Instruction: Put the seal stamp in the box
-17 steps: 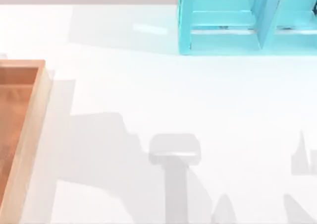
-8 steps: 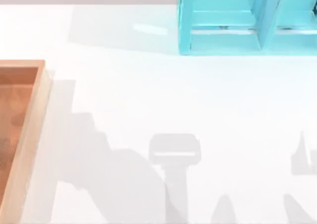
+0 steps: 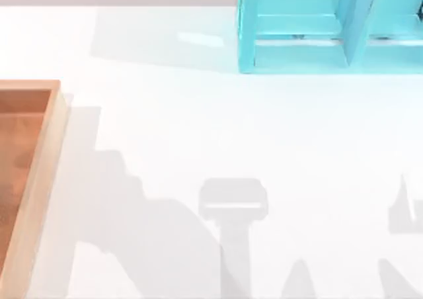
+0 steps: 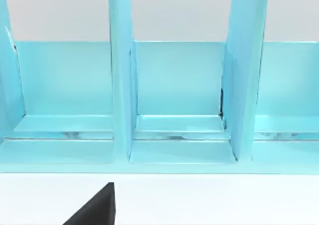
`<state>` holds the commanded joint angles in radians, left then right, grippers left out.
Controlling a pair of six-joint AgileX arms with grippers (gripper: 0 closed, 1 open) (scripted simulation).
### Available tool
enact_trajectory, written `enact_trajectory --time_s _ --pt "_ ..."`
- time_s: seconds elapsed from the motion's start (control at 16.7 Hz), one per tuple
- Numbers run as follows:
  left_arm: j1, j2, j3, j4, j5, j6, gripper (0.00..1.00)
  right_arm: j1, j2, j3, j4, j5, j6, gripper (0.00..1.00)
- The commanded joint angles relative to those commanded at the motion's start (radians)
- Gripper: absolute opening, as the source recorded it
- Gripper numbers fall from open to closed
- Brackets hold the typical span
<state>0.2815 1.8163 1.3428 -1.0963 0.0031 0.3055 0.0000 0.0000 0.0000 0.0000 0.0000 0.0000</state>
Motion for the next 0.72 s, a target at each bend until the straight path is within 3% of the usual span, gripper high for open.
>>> enact_trajectory --time_s 0.36,0.72 --pt "0.0 0.0 0.0 0.0 0.0 0.0 0.98 0.0 0.0 0.0 0.0 0.0 0.0 1.0" --pt "0.0 0.0 0.0 0.0 0.0 0.0 1.0 0.0 0.0 0.0 0.0 0.0 0.0 1.0"
